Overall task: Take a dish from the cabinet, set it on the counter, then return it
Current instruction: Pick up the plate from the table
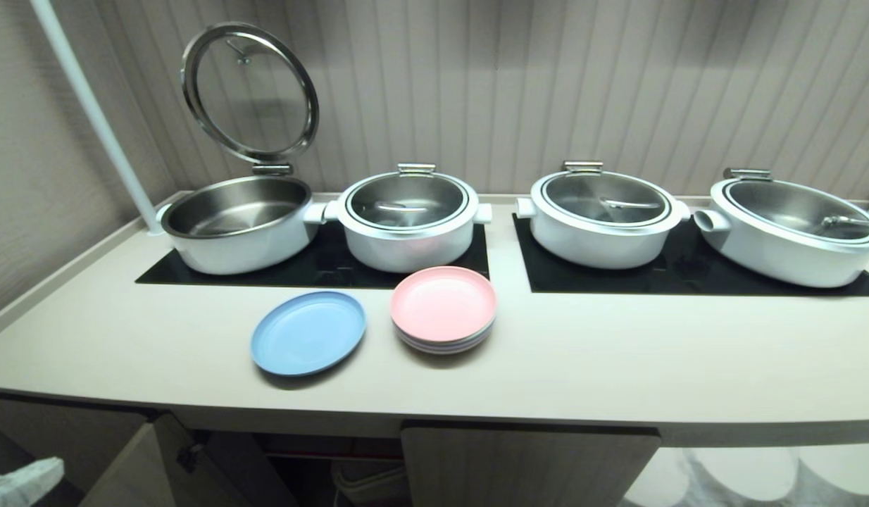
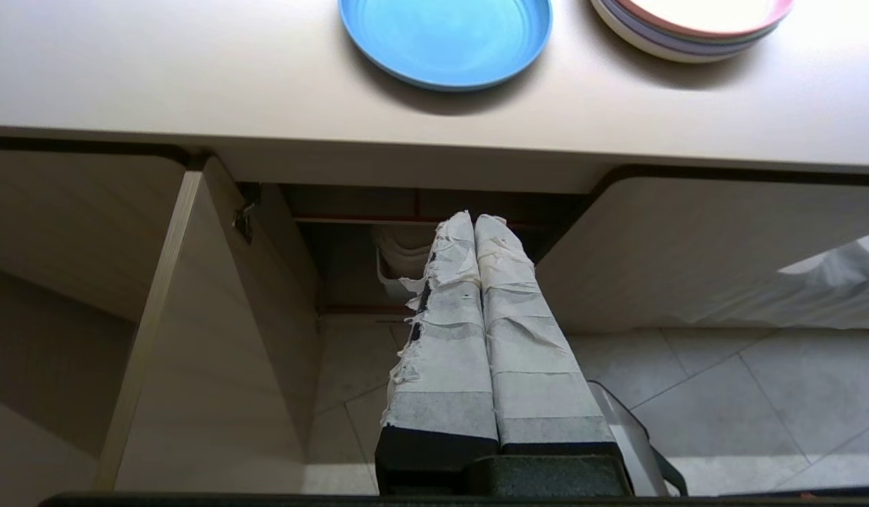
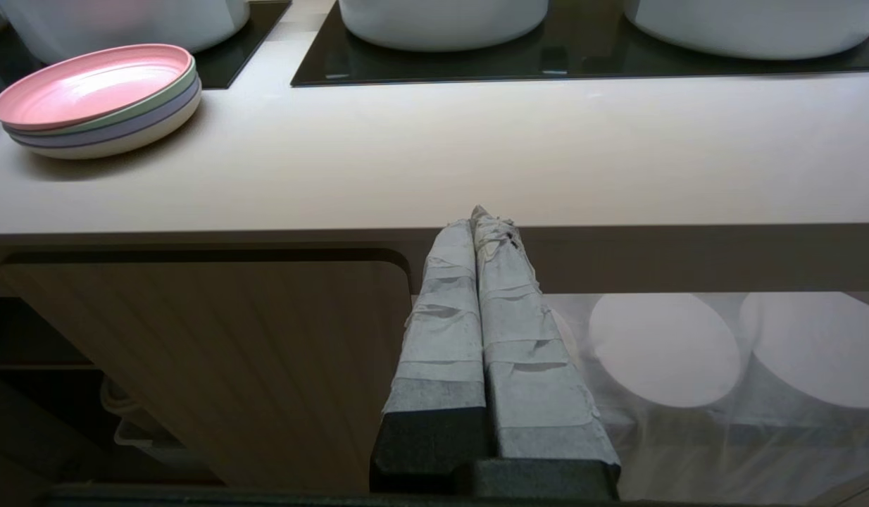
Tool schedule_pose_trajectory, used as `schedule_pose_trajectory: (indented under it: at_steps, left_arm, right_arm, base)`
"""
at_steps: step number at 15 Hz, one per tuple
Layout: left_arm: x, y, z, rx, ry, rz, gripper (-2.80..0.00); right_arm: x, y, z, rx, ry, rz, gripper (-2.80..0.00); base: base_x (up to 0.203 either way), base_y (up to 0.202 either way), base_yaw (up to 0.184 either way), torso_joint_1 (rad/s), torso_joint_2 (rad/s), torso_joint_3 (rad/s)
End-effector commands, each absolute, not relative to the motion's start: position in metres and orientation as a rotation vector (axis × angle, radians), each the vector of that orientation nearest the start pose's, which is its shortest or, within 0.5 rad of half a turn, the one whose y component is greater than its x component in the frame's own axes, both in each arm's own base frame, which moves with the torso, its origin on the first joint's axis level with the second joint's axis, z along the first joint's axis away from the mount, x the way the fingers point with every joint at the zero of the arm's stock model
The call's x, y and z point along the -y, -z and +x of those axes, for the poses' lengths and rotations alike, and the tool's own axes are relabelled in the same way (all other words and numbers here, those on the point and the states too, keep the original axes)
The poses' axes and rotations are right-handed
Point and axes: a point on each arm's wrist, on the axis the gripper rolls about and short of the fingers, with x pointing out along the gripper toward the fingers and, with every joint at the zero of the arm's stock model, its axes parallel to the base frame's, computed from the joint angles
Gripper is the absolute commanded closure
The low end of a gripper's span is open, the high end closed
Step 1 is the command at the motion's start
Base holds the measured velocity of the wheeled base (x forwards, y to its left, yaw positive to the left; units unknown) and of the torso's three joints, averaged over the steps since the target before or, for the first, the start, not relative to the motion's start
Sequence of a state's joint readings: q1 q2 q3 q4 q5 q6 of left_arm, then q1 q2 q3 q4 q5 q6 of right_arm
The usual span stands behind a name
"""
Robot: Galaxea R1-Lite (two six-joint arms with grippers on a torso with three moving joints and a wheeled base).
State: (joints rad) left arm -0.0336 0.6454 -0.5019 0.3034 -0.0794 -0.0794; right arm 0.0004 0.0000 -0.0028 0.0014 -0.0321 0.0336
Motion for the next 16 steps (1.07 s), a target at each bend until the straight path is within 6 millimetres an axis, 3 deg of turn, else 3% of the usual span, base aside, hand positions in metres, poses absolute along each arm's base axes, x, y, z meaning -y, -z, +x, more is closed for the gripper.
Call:
schedule_pose_trajectory:
  at_steps: [1,8,10,16]
  left_arm:
    - [0.004,-0.184,0.083,-0.584,0.082,-0.094,0.00]
    - [0.007,-0.158,0.205,-0.704,0.049,-0.139,0.00]
    - [0.005,-0.152,0.228,-0.683,0.039,-0.157,0.00]
    - [0.004,-0.148,0.272,-0.676,0.039,-0.273,0.00]
  right_arm:
    - [0.001,-0.076,-0.023,0.002,0.031,0.034,0.00]
    - [0.001,-0.076,-0.023,0.002,0.031,0.034,0.00]
    - [0.001,-0.076,-0.023,0.002,0.031,0.034,0.00]
    - [0.001,-0.076,-0.023,0.002,0.032,0.034,0.00]
  base:
    - [0.000,0.000,0.000,0.000,0.00,0.000]
    - [0.000,0.000,0.000,0.000,0.00,0.000]
    - [0.000,0.000,0.000,0.000,0.00,0.000]
    - [0.000,0.000,0.000,0.000,0.00,0.000]
